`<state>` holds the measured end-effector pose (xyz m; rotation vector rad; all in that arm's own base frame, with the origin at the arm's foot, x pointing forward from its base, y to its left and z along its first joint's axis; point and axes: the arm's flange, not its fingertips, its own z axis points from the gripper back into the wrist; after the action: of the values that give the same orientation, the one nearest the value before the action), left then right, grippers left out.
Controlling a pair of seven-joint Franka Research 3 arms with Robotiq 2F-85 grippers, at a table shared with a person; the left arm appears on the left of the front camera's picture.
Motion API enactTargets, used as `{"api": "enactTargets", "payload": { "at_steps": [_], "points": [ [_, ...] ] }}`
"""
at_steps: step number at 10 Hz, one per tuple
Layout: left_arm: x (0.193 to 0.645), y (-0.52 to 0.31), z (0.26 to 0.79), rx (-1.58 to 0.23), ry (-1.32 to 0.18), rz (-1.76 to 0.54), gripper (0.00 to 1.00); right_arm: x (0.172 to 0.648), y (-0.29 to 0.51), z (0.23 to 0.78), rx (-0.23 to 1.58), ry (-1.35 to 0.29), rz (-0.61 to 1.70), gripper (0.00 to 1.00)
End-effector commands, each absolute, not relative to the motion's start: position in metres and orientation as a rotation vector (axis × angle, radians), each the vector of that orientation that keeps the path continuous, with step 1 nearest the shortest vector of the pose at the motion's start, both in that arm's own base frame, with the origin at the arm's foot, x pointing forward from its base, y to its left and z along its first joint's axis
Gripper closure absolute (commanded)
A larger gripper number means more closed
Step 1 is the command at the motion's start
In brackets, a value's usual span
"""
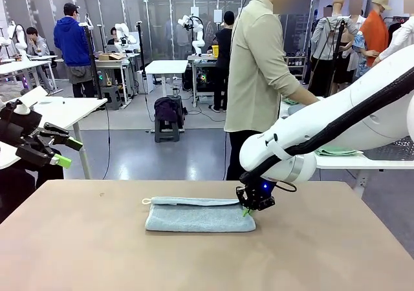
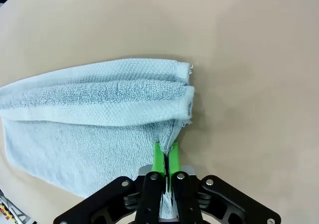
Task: Fold the towels and place them in the basket.
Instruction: When a person lays out a Towel with hook on the table, fold it in half twice.
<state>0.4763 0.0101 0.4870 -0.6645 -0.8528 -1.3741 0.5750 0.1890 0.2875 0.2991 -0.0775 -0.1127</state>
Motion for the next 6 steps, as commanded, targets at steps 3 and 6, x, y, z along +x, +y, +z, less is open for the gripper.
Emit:
{"api": "enactTargets", "payload": {
  "at_steps": [3,6],
  "points": [
    [0.476,0.01,0.487,-0.662,-0.86,-1.385,0.05,0.575,0.189,0.287,0.3,-0.084,-0.115,1.0],
    [0.476,0.01,0.487,-0.662,-0.86,-1.385,0.05,0.573,0.177,0.292,0.29,-0.088,-0.106,0.96]
  ]
}}
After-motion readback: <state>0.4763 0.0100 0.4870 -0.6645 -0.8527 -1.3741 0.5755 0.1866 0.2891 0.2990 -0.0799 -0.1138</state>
